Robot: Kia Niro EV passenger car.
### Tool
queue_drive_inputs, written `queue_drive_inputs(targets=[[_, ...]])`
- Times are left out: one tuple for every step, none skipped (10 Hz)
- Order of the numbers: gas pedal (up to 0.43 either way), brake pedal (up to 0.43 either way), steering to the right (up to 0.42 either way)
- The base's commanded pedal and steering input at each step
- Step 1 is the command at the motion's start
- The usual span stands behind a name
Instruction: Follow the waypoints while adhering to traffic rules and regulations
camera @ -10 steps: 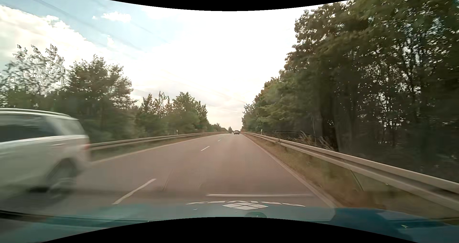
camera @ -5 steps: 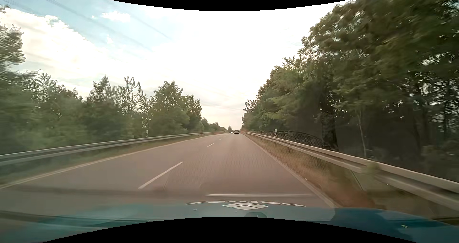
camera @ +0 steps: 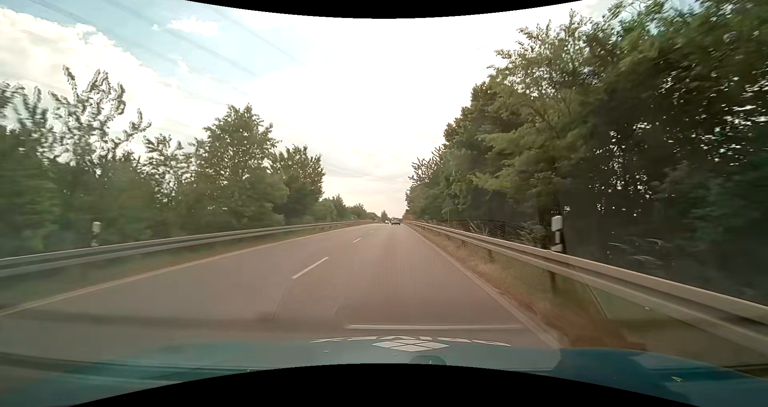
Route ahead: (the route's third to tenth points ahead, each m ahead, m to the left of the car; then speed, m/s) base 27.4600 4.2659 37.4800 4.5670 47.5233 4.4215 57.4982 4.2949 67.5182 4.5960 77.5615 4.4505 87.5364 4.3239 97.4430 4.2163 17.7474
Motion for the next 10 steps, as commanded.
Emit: queue_drive_inputs(targets=[[0.228,0.000,-0.002],[0.220,0.000,-0.002],[0.220,0.000,-0.003],[0.220,0.000,-0.002],[0.220,0.000,-0.003],[0.220,0.000,-0.003],[0.220,0.000,-0.003],[0.220,0.000,-0.003],[0.220,0.000,-0.003],[0.209,0.000,-0.002]])
